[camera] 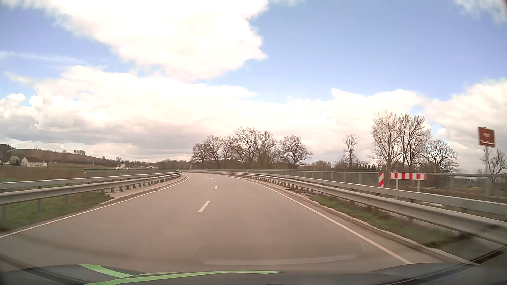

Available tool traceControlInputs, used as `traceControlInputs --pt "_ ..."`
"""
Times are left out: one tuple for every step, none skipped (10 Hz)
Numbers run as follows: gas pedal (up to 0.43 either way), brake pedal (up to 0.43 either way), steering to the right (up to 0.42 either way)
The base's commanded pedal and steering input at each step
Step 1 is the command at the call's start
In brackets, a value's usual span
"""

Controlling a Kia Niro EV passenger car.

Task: Follow the waypoints while adhering to traffic rules and regulations

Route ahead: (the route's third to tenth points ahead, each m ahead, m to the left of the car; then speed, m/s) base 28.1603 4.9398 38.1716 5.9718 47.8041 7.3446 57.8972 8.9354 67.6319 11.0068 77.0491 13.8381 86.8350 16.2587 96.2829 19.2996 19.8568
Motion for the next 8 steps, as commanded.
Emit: traceControlInputs --pt "0.157 0.000 -0.020" --pt "0.157 0.000 -0.020" --pt "0.157 0.000 -0.020" --pt "0.157 0.000 -0.020" --pt "0.157 0.000 -0.020" --pt "0.157 0.000 -0.020" --pt "0.157 0.000 -0.020" --pt "0.157 0.000 -0.020"
